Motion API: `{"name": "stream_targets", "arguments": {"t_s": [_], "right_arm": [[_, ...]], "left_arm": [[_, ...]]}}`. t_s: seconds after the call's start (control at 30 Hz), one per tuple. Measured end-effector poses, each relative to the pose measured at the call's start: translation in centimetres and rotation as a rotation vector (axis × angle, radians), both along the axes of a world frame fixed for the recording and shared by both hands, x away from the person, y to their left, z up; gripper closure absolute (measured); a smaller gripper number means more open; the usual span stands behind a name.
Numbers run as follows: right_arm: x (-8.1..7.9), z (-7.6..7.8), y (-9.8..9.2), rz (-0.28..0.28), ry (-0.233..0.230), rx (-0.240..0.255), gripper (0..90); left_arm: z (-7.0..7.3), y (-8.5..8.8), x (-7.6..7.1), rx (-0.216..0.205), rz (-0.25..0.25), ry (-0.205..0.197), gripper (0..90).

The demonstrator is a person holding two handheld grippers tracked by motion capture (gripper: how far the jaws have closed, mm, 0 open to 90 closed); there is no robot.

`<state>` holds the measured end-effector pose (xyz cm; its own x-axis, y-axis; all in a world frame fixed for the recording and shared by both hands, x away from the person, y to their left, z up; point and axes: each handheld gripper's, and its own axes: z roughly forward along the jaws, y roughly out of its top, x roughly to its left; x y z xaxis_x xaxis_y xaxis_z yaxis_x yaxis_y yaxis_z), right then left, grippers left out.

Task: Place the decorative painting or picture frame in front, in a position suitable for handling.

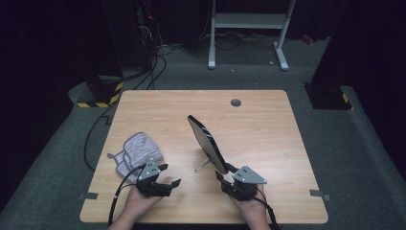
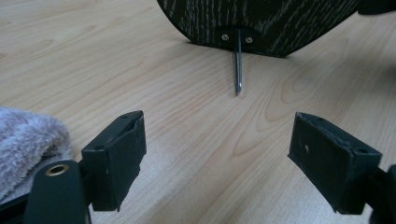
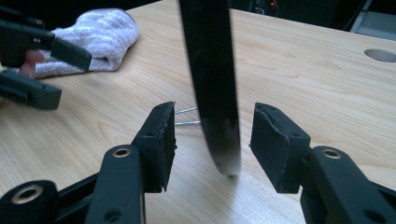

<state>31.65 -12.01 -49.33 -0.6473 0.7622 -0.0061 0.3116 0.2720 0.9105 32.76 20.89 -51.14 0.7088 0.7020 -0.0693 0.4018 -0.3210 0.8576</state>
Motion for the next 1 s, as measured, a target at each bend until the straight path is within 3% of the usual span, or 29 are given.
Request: {"name": "stream_targets", "arguments": {"t_s": [0.2, 0.43, 1.0], "right_arm": [[-0.6, -0.4, -0.1, 0.006, 0.005, -0.01, 54.0], [-0.9, -0.4, -0.9, -0.004, 0.008, -0.002, 55.8], [-1.0, -0.6, -0.2, 0.045, 0.021, -0.012, 55.8]], "left_arm": [[0.1, -0.3, 0.5, -0.03, 0.024, -0.015, 19.1], [-0.1, -1.0, 0.9, -0.025, 0.012, -0.012, 19.1], [0.0, -0.8, 0.7, -0.031, 0.017, -0.016, 19.1]]}}
